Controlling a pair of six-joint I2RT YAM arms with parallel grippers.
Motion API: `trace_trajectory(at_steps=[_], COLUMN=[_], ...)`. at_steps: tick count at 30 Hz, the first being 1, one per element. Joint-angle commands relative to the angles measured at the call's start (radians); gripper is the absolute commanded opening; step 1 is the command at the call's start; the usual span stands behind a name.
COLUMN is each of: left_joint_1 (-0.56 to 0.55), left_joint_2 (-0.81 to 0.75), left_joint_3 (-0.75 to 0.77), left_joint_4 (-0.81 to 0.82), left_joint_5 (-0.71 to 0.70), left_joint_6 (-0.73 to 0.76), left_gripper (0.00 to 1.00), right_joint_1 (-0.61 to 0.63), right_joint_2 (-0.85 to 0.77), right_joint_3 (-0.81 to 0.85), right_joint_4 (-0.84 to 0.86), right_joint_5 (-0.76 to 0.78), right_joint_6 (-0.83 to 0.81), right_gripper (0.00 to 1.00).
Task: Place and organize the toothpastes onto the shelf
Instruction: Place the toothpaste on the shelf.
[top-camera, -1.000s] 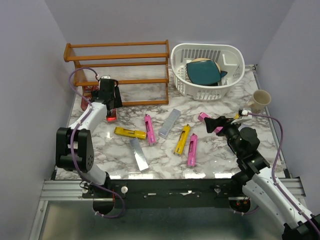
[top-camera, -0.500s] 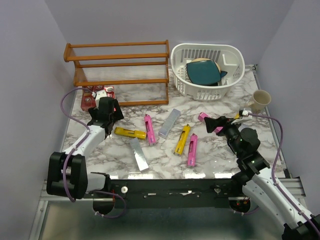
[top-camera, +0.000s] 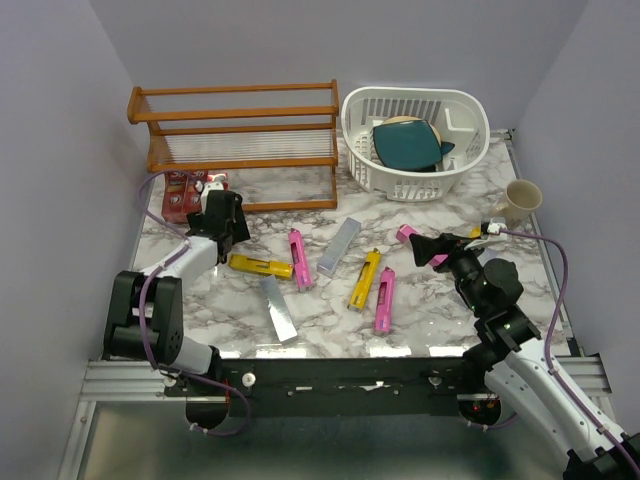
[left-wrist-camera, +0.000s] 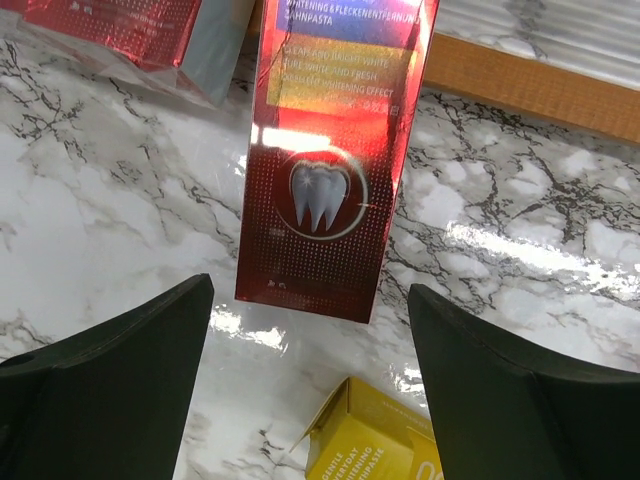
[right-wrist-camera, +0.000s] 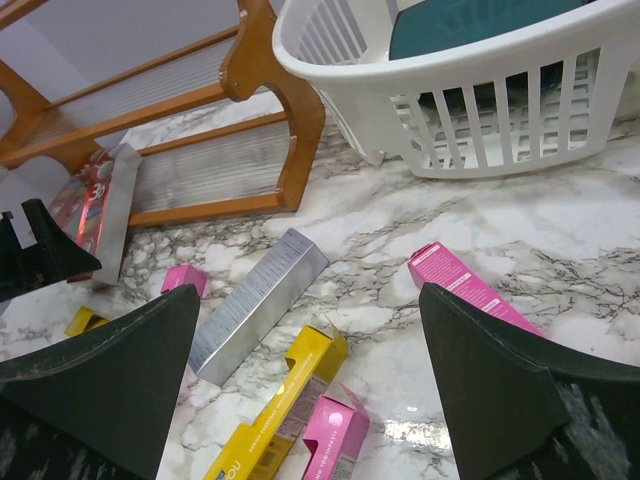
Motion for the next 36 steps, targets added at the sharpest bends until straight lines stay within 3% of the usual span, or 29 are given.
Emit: trace_trajectory(at_steps=[1,11,29,36], left_joint_1=[0.001,0.001,0.002,0.059], left_joint_2=[0.056,0.116,0.076,0.093], left_joint_3=[0.057,0.072,0.123,0.183], left_joint_4=[-0.029,-0.009,-0.069,-0.100], left_joint_5=[0.007,0.030,-0.043,-0.001], left_joint_6=[0.061,0.128,0.197,0.253], left_gripper=[0.89,0.82,0.57,0.57], right_joint_1=[-0.002,-0.002,-0.002,-0.002], right_joint_2=[-0.008,-0.008,-0.009,-0.005], right_joint_3=[-0.015,-0.017,-0.017,-0.014], right_joint_4=[0.028,0.029,0.029,0.028], right_joint_5=[-0.006,-0.009,-0.012,-0.018], right_joint_6=[-0.004,-0.004,-0.004,-0.004], right_gripper=[1.00,1.00,0.99,0.99])
